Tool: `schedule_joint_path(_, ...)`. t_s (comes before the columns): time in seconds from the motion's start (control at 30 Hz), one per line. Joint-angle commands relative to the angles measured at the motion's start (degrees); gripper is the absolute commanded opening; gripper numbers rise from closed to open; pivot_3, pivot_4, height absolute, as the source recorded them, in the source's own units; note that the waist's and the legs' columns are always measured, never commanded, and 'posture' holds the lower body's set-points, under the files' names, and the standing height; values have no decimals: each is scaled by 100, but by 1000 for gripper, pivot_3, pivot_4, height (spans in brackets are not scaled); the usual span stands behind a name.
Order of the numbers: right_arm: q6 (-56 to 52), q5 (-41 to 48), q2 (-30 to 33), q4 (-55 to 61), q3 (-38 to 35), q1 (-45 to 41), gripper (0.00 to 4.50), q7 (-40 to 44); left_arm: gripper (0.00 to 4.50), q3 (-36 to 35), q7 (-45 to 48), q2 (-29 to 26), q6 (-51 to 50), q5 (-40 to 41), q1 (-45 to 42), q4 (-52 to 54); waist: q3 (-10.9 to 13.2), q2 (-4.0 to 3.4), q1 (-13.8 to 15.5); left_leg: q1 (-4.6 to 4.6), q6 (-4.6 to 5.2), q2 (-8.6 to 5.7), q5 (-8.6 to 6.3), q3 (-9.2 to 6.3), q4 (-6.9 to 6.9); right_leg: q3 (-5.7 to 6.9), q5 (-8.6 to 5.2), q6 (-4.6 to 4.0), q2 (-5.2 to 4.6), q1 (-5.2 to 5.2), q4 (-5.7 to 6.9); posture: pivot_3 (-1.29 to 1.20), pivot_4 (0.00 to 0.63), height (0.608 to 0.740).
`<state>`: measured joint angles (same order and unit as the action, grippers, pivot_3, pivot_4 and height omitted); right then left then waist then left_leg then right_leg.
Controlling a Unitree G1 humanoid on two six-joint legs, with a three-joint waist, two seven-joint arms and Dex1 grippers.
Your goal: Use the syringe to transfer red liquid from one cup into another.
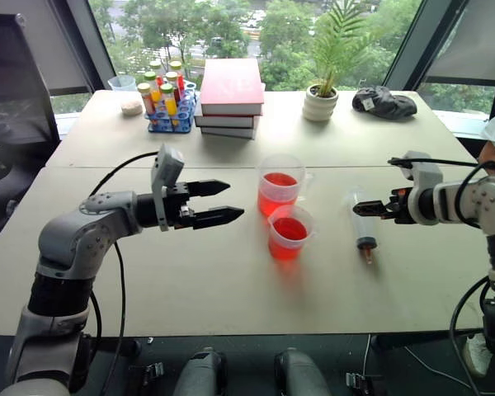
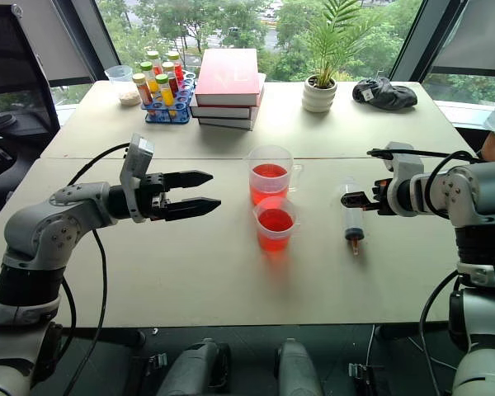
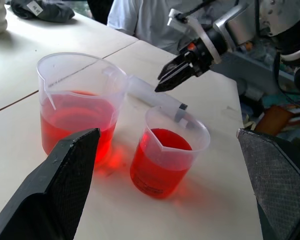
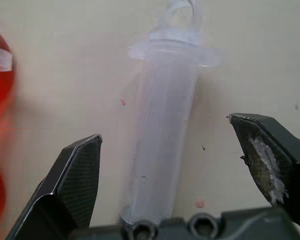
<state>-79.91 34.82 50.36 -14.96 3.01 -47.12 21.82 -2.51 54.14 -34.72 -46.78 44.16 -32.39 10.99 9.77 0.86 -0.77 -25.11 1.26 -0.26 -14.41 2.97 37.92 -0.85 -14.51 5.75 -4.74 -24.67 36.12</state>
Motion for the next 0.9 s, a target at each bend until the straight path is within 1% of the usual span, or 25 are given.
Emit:
schedule_joint_path(0.03, 509, -566, -97, -636, 505, -354, 4474, 465, 4500, -57, 2, 14, 166, -44, 37, 133, 0, 0, -1, -1, 0, -1, 0, 1, 0, 1, 1, 2, 2, -2, 0, 0, 150, 740)
schedule_joint_path(0.1, 826, -891, -213, -1017, 812, -477, 4474, 704, 4500, -69, -41, 29, 209, -71, 128, 187, 0, -1, -2, -3, 1, 0, 0, 1, 0, 2, 2, 4, 5, -2, 1, 0, 150, 740)
schedule_joint_path(0.23, 1170, -1311, -354, -1492, 1088, -684, 4474, 1117, 4500, -106, -120, 42, 225, -60, 222, 287, 0, -1, -4, -3, 3, -1, 1, 1, 10, 4, 3, 6, 8, 1, 4, 0, 150, 740)
schedule_joint_path(0.27, 1232, -1405, -379, -1565, 1131, -731, 3945, 1218, 4500, -127, -141, 39, 225, -59, 229, 299, 0, 0, -4, -2, 3, -1, 1, 1, 11, 4, 4, 6, 9, 3, 4, 0, 150, 740)
schedule_joint_path(0.3, 1265, -1487, -411, -1636, 1152, -781, 3608, 1302, 4500, -142, -155, 35, 227, -59, 233, 303, 0, 0, -3, -1, 4, -1, 1, 0, 13, 5, 4, 6, 10, 6, 5, 0, 150, 740)
schedule_joint_path(0.33, 1300, -1565, -436, -1697, 1169, -823, 3142, 1375, 4500, -147, -169, 33, 227, -60, 234, 307, 0, -1, -3, -1, 4, -1, 1, 0, 15, 5, 4, 7, 11, 6, 6, 0, 150, 740)
schedule_joint_path(0.43, 1354, -1766, -497, -1821, 1168, -928, 1600, 1546, 4500, -142, -190, 29, 242, -79, 224, 300, 0, 0, -3, 0, 4, -1, 1, -1, 17, 6, 6, 10, 13, 7, 9, 0, 150, 740)
schedule_joint_path(0.47, 1354, -1815, -501, -1826, 1157, -949, 1440, 1591, 4500, -140, -191, 27, 250, -87, 218, 292, 0, -1, -2, 0, 4, -1, 1, -3, 17, 8, 7, 12, 16, 7, 9, 0, 150, 740)
schedule_joint_path(0.57, 1354, -1928, -427, -1623, 976, -1003, 1439, 1581, 4500, -137, -166, 9, 283, -124, 164, 223, 0, -1, -4, 0, 4, 0, 1, -3, 16, 8, 8, 14, 17, 6, 10, 0, 150, 740)
schedule_joint_path(0.63, 1560, -1958, -331, -1274, 768, -1011, 1439, 1557, 4500, -139, -136, -16, 308, -154, 110, 162, 1, -3, -1, 0, 4, 0, 1, -3, 16, 10, 8, 14, 17, 6, 11, 0, 150, 740)
schedule_joint_path(0.7, 1955, -1821, -338, -743, 308, -1001, 1439, 1525, 4500, -136, -90, -44, 340, -194, 27, 71, 3, -5, 2, 0, 4, 0, 1, -2, 16, 12, 8, 14, 17, 5, 11, 0, 150, 740)
schedule_joint_path(0.8, 2912, -1342, -712, 130, -705, -922, 1439, 1466, 4500, -119, -9, -73, 373, -236, -151, -114, 4, -8, 5, -1, 4, 0, 1, -3, 16, 15, 12, 22, 21, 3, 13, 0, 150, 740)
schedule_joint_path(0.9, 3380, -878, -1266, 703, -1377, -919, 1439, 1368, 4500, -55, 119, -92, 412, -298, -322, -284, 3, -7, -1, 0, 4, 3, 1, -6, 14, 17, 16, 30, 36, 4, 14, 0, 150, 740)
